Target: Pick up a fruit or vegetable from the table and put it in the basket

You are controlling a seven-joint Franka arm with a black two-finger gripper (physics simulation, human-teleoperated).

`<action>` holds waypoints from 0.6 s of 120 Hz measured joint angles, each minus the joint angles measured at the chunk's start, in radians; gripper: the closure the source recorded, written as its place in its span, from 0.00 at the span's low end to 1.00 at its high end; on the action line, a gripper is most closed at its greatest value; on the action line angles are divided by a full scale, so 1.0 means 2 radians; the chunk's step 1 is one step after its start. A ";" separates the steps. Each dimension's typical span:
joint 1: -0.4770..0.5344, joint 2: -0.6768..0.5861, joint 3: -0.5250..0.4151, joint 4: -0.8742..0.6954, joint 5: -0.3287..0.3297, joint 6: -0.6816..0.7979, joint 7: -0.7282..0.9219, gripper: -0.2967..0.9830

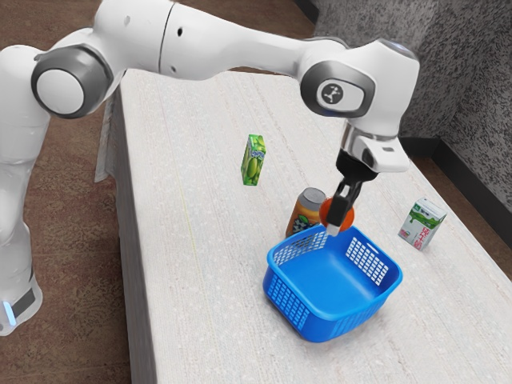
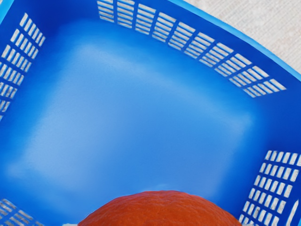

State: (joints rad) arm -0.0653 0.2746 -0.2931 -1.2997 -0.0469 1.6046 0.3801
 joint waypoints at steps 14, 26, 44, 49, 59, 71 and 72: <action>0.000 0.002 -0.002 -0.033 0.000 0.017 -0.010 0.49; -0.002 0.011 -0.003 -0.042 0.000 0.034 -0.016 0.49; -0.003 0.028 -0.004 -0.042 0.001 0.058 -0.025 0.49; -0.003 0.030 -0.004 -0.041 0.001 0.062 -0.026 0.44; -0.005 0.030 -0.004 -0.041 0.000 0.067 -0.029 0.35; -0.006 0.029 -0.004 -0.041 -0.001 0.071 -0.032 0.29; -0.006 0.029 -0.004 -0.041 -0.001 0.072 -0.032 0.29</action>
State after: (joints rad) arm -0.0764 0.3332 -0.3004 -1.3826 -0.0485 1.7479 0.3157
